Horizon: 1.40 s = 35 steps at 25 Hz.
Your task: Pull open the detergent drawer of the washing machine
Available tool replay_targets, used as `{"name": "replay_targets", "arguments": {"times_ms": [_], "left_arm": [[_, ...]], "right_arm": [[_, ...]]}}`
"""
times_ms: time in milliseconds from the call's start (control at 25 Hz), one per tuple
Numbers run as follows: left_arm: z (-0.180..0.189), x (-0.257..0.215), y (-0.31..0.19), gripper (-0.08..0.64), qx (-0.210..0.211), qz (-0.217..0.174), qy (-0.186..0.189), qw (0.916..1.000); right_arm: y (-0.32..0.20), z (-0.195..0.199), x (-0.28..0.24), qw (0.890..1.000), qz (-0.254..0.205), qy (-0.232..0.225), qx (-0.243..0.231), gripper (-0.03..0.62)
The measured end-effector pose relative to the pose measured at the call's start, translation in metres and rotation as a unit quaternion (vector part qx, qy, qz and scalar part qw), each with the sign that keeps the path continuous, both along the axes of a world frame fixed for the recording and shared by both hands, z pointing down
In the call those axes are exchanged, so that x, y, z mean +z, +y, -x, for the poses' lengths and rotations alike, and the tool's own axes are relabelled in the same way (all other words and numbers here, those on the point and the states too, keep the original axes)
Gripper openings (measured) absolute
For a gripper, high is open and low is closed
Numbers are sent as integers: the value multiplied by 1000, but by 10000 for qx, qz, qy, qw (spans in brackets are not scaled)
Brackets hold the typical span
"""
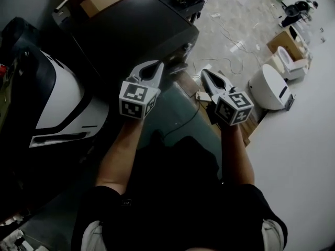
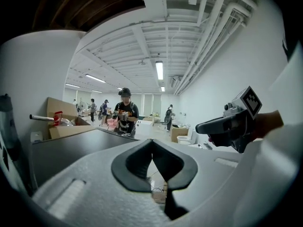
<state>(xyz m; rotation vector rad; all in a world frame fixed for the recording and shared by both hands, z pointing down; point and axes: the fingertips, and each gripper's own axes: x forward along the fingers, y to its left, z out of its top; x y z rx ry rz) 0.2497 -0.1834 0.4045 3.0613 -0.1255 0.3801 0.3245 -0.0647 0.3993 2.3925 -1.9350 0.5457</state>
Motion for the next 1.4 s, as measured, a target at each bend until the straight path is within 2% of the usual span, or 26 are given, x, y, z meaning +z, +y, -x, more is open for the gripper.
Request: {"name": "replay_targets", "arguments": {"times_ms": [240,520,840,1040,1240,1400], "left_arm": [[19,7,-48,11,-718,99,-46,9974],[39,11,-67,11,-1635,206,-169,9862],[61,16,-61,11,-2395,217,-329,9701],[76,28,-53,11,-2836,315,-421,9575],[77,38,-35,11,-3172,489,-437,9461],[86,50,-26,11,-3387,555,-535,9377]], "right_arm": [[-59,6,13,9965,178,-76,-814,2],[-102,5,11,9844,155,-21,-1754,2],[-113,11,18,9668,69,-254,-2542,2],[-113,23,29,9536,127,-357,-2986,14],[-102,19,41,9417,209,-454,-3326,16],[-102,23,57,9323,265,-636,-3549,55]]}}
